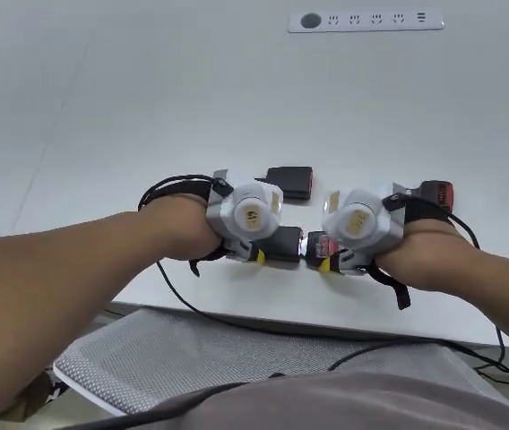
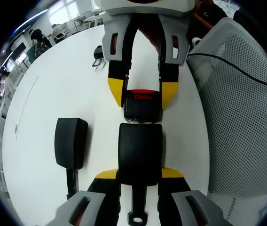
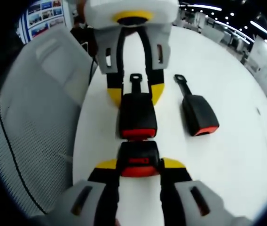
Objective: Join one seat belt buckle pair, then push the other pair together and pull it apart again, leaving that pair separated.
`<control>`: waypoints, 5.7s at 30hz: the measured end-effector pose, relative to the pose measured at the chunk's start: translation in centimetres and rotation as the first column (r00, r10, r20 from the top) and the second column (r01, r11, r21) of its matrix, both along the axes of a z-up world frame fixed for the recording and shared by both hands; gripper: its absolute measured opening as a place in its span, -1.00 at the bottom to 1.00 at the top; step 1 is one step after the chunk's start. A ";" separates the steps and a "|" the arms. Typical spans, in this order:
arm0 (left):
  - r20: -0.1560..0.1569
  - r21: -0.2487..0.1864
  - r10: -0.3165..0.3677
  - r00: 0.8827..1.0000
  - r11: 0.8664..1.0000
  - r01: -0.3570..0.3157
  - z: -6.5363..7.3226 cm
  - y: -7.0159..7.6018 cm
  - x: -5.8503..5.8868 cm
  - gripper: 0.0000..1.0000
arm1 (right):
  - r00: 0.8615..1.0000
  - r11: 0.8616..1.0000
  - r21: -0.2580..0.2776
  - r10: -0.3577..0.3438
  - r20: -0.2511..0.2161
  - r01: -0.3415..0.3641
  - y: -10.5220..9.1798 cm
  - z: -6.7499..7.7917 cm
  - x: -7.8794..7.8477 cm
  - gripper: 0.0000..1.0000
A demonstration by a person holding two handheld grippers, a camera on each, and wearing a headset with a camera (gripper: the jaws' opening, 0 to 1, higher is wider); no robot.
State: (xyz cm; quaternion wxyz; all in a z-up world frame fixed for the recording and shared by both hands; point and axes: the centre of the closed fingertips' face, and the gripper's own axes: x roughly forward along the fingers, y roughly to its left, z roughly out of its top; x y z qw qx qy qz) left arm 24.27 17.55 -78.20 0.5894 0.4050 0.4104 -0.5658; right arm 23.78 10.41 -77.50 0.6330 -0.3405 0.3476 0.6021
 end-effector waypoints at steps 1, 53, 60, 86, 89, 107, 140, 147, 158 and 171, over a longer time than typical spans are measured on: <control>-0.001 -0.002 -0.001 1.000 1.000 0.001 0.0 0.0 -0.1 -0.40 | 1.000 1.000 -0.001 0.001 0.001 -0.001 0.0 0.0 0.0 -0.38; 0.102 -0.065 -0.015 0.995 0.998 0.021 5.8 -1.3 4.0 -0.23 | 0.995 0.997 0.064 -0.038 0.092 0.033 -4.3 4.6 1.8 -0.22; 0.103 -0.046 -0.002 0.995 0.999 0.007 5.5 -1.3 6.5 -0.14 | 0.986 0.992 0.028 -0.123 0.116 0.120 -9.4 4.6 5.8 -0.25; 0.036 0.008 -0.060 0.998 0.998 0.060 2.3 -0.9 10.7 -0.11 | 0.995 0.988 -0.124 -0.086 0.052 0.092 -16.2 1.6 10.1 -0.33; 0.031 0.005 -0.062 0.998 0.998 0.062 2.3 -0.4 10.7 -0.24 | 0.995 0.989 -0.121 -0.086 0.043 0.091 -15.9 1.7 10.2 -0.34; 0.037 0.012 -0.047 0.998 0.999 0.047 2.3 0.1 10.9 -0.38 | 0.994 0.992 -0.086 -0.089 0.057 0.094 -11.9 1.9 10.3 -0.34; 0.036 0.048 -0.057 0.998 0.997 0.055 1.1 0.2 11.3 -0.39 | 0.994 0.996 -0.014 -0.090 0.063 0.091 -2.5 1.6 10.6 -0.35; 0.034 0.050 -0.069 0.997 0.996 0.068 1.0 0.1 11.2 -0.39 | 0.995 0.998 -0.004 -0.065 0.071 0.066 -1.5 1.4 10.6 -0.37; 0.008 0.090 -0.078 0.997 0.993 0.077 0.7 0.0 11.0 -0.41 | 0.998 0.999 -0.011 -0.045 0.053 0.045 -1.1 1.4 10.6 -0.42; 0.001 0.070 -0.081 0.997 0.994 0.081 0.7 0.4 10.4 -0.41 | 0.999 1.000 -0.002 -0.015 0.038 0.015 0.4 1.6 10.1 -0.42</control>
